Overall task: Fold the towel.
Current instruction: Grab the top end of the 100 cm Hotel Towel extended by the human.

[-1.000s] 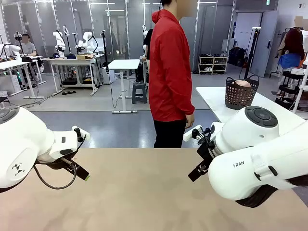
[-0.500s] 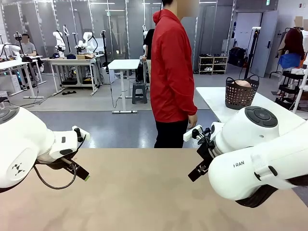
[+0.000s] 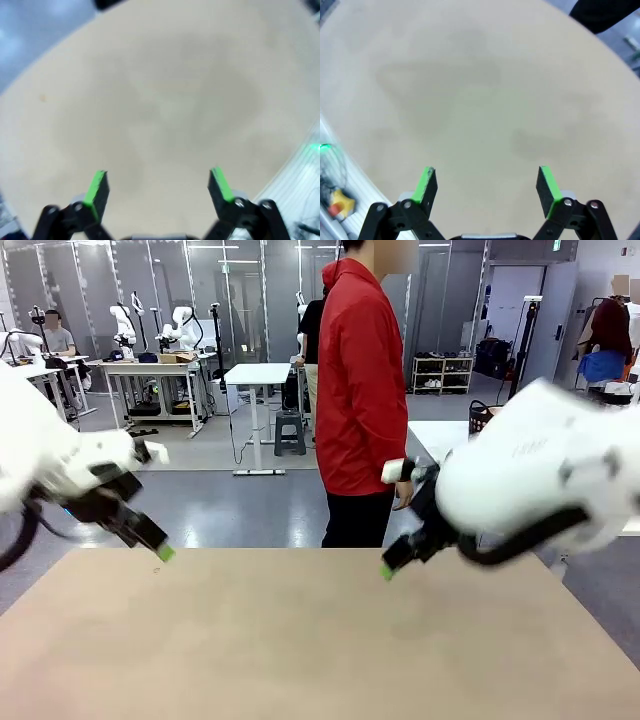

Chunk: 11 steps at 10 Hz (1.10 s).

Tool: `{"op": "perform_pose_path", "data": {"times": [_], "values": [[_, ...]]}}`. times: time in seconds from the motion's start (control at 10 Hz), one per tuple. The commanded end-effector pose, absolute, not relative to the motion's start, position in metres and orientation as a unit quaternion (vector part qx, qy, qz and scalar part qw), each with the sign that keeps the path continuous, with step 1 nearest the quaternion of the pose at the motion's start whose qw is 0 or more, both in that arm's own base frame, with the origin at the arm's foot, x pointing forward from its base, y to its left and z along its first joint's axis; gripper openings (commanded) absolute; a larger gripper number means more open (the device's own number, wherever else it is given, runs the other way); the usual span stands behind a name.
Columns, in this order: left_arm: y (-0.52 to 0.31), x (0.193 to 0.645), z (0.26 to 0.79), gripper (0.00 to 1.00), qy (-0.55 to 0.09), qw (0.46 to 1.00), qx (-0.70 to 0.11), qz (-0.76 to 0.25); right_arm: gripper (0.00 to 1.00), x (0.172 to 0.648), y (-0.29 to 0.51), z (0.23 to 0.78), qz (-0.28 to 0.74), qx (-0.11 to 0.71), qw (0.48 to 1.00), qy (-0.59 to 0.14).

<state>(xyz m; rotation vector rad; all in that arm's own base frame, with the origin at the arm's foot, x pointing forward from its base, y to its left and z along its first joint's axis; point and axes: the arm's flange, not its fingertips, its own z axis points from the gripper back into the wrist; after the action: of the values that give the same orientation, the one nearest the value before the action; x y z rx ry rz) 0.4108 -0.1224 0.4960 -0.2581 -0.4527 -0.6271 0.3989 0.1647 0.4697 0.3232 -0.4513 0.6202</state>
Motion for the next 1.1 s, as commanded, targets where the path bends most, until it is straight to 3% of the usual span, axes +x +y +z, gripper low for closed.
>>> {"op": "perform_pose_path", "data": {"times": [0.0, 0.2, 0.4, 0.6, 1.0], "values": [[-0.065, 0.415, 0.538, 1.0, -0.147, 0.912, -0.258, -0.282, 1.0, 0.411, 0.112, 0.513, 0.28, 0.268, 0.906, -0.172], [-0.005, 0.401, 0.562, 1.0, -0.099, 0.869, -0.403, -0.27, 1.0, 0.404, 0.058, 0.536, 0.259, 0.419, 0.858, -0.147], [0.073, 0.382, 0.565, 1.0, -0.113, 0.814, -0.518, -0.238, 1.0, 0.386, -0.019, 0.536, 0.215, 0.521, 0.815, -0.139], [0.148, 0.359, 0.543, 1.0, -0.146, 0.764, -0.595, -0.205, 1.0, 0.36, -0.085, 0.528, 0.185, 0.575, 0.786, -0.132], [0.246, 0.343, 0.503, 1.0, -0.172, 0.729, -0.646, -0.143, 1.0, 0.329, -0.16, 0.51, 0.137, 0.601, 0.768, -0.171]]}}
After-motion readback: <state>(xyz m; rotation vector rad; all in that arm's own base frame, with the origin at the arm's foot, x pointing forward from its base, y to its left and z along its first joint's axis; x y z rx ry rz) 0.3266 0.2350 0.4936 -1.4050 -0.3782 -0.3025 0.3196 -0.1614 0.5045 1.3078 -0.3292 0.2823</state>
